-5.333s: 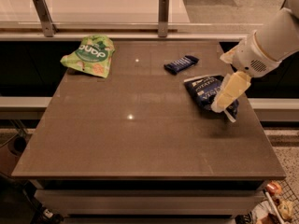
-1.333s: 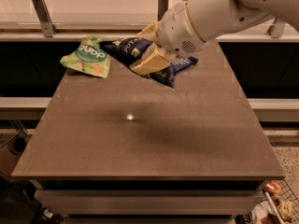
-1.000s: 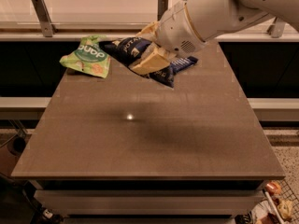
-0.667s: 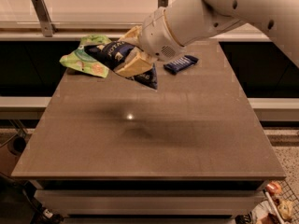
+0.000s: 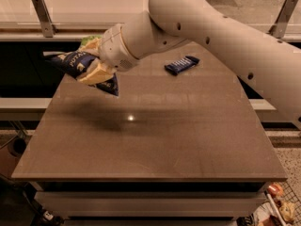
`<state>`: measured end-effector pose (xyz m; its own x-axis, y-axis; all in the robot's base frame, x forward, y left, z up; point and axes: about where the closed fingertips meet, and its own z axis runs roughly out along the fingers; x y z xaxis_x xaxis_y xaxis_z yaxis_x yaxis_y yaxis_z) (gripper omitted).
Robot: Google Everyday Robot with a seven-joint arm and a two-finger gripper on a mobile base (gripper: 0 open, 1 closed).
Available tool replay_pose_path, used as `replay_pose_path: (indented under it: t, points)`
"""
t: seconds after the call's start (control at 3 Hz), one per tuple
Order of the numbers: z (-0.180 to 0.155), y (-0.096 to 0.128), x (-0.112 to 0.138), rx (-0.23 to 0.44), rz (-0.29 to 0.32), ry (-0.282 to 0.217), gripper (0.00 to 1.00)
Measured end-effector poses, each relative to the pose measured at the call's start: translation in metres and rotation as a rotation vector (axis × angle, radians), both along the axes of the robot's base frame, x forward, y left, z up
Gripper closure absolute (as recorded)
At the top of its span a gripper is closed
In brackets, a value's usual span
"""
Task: Move blue chip bag near green rice chip bag
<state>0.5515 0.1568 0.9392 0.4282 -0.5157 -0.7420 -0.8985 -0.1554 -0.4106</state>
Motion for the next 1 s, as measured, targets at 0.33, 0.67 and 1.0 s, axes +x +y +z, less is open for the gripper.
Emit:
replay_pose_path:
  t: [0.33, 0.67, 1.0]
  points:
    - [-0.0096, 0.0275, 0.0134, -0.014, 0.003, -0.046, 1.00]
    - [-0.0098, 0.0309, 0.0128, -0.016, 0.007, -0.051, 0.84]
    - [-0.0100, 0.0328, 0.0117, -0.017, 0.011, -0.052, 0.61]
